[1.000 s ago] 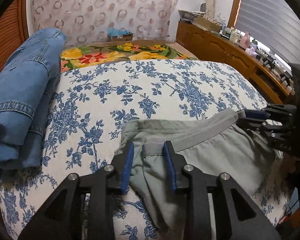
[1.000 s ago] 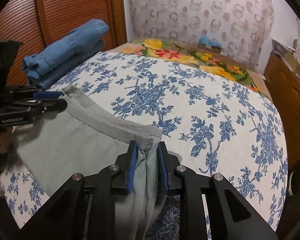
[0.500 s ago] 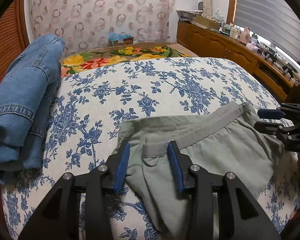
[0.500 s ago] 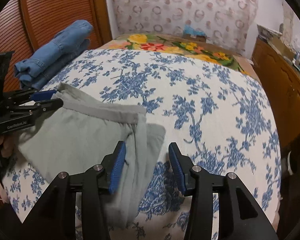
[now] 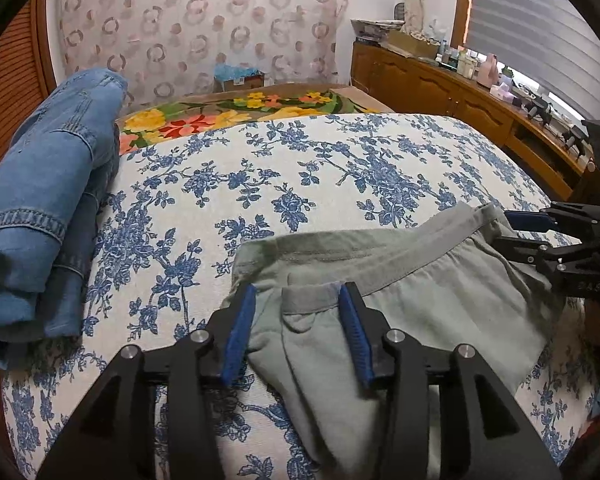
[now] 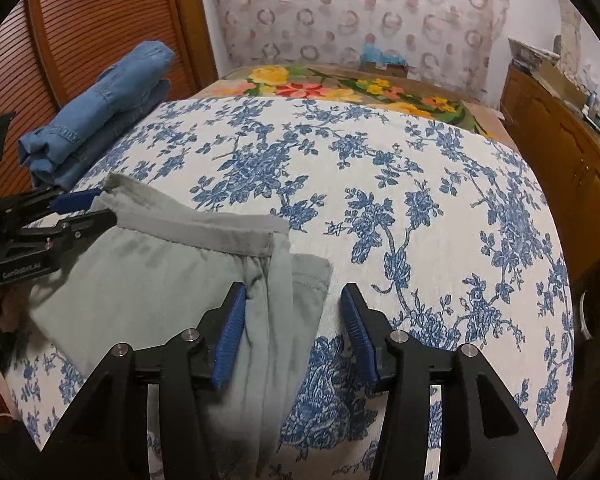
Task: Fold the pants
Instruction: 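Open both tools and release the waistband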
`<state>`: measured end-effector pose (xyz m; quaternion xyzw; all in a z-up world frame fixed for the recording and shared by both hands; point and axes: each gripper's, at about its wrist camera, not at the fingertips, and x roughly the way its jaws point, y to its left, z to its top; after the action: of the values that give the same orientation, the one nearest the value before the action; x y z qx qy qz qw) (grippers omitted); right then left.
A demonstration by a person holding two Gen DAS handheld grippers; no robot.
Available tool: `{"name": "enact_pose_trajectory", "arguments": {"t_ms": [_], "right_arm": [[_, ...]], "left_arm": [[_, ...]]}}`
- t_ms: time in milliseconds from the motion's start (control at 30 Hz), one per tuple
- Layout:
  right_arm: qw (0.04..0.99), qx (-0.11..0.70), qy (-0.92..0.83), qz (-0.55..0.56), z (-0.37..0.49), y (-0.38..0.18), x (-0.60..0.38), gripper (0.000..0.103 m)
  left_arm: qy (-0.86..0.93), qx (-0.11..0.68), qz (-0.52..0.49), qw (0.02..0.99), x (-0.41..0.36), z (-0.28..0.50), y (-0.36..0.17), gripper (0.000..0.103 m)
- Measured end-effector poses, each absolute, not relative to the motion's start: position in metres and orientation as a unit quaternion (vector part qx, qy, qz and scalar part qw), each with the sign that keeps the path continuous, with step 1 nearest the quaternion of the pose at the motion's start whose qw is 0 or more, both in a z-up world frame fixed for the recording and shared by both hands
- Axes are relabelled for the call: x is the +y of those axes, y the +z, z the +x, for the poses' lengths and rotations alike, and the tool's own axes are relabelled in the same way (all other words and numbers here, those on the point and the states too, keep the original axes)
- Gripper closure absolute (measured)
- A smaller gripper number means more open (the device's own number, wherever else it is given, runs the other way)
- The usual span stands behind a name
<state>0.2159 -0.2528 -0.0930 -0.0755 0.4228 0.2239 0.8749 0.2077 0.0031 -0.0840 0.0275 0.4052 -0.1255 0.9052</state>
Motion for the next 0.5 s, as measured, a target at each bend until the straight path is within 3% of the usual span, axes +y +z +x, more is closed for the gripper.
{"name": "enact_pose_trajectory", "arguments": {"t_ms": [500], "right_arm": [[0.878,0.414,0.226,-0.079,0.216,-0.096,-0.254,0.046]], "left_arm": [[-0.160,0.413,-0.022,0.896,0.021,0.136,-0.072,0.059]]}}
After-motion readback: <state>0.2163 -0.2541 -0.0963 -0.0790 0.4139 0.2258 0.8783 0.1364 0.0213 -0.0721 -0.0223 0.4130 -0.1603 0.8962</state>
